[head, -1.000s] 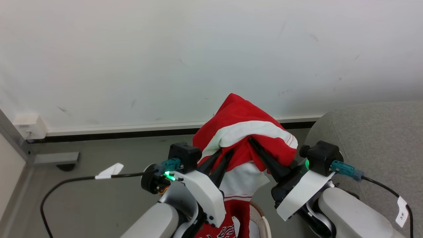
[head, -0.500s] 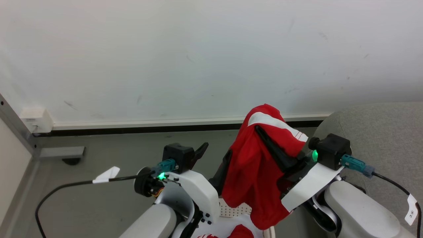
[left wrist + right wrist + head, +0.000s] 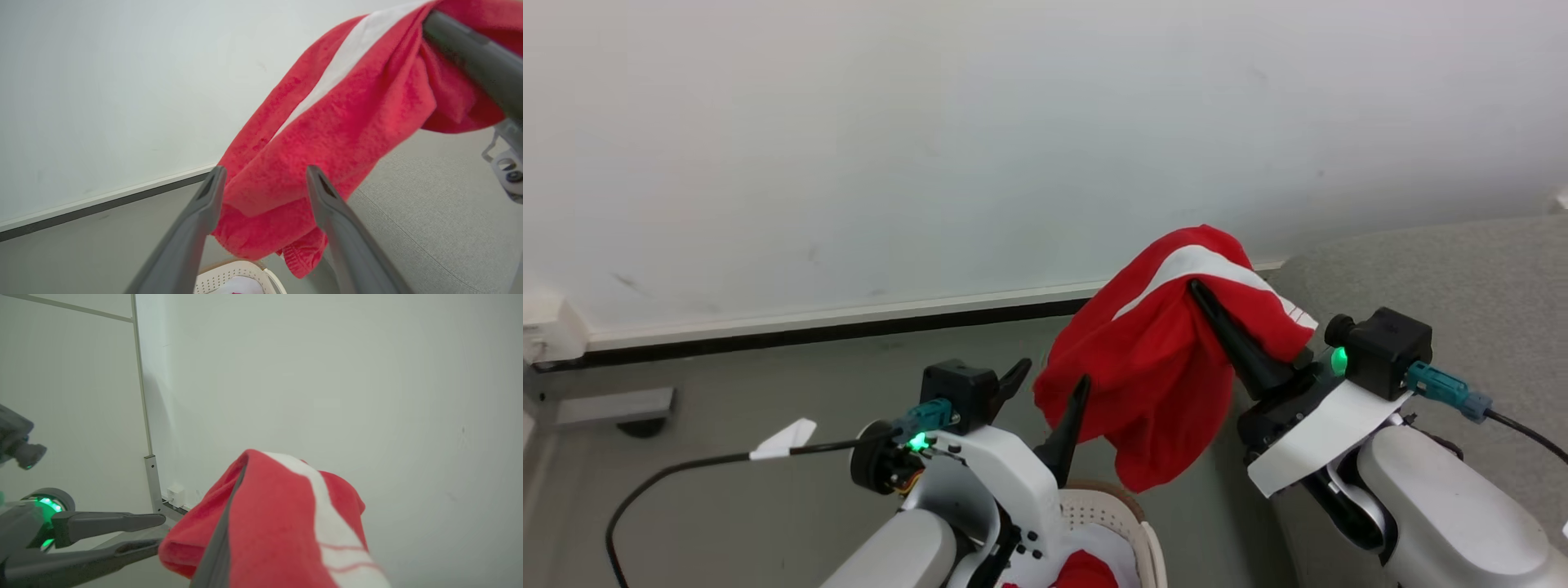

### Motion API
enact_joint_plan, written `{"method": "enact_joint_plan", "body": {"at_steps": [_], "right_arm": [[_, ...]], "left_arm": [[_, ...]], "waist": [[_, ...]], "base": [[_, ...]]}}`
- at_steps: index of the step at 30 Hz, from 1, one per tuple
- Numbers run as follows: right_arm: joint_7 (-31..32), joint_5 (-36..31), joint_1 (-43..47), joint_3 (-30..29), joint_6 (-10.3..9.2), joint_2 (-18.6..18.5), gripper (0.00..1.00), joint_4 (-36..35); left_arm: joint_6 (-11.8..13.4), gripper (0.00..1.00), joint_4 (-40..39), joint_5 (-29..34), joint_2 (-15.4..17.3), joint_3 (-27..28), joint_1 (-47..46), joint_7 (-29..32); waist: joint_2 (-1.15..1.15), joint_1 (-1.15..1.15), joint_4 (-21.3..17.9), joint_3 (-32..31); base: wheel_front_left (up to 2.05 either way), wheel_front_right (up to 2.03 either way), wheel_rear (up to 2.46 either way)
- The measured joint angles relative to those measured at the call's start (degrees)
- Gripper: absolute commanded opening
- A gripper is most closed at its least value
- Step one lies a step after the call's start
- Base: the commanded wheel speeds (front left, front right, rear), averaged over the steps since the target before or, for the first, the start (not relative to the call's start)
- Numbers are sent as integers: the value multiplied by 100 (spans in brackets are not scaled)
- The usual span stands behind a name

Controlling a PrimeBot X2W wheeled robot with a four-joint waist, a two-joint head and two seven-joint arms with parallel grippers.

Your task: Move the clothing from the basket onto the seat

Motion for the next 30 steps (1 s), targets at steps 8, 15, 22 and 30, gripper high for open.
{"method": "enact_joint_plan", "body": {"at_steps": [8,15,22,30], "right_arm": [[-1,-86,-25,-203,0,-100,0,-98],[-9,-188,41,-355,0,-309,0,-270],[-9,-263,242,-627,0,-534,0,-453],[-10,-371,324,-1260,0,-649,0,-524]], "left_arm": [[30,100,-53,-27,-36,-33,25,-51],[-37,100,-60,-40,-205,-238,53,-85],[-70,100,-27,-32,-315,-398,44,-93],[-115,100,-29,65,-390,-555,-203,-34]], "waist": [[0,0,-768,73],[0,0,-1472,115],[0,0,-1972,186],[1,0,-1995,442]], "base": [[0,0,0],[0,0,0],[0,0,0],[0,0,0]]}}
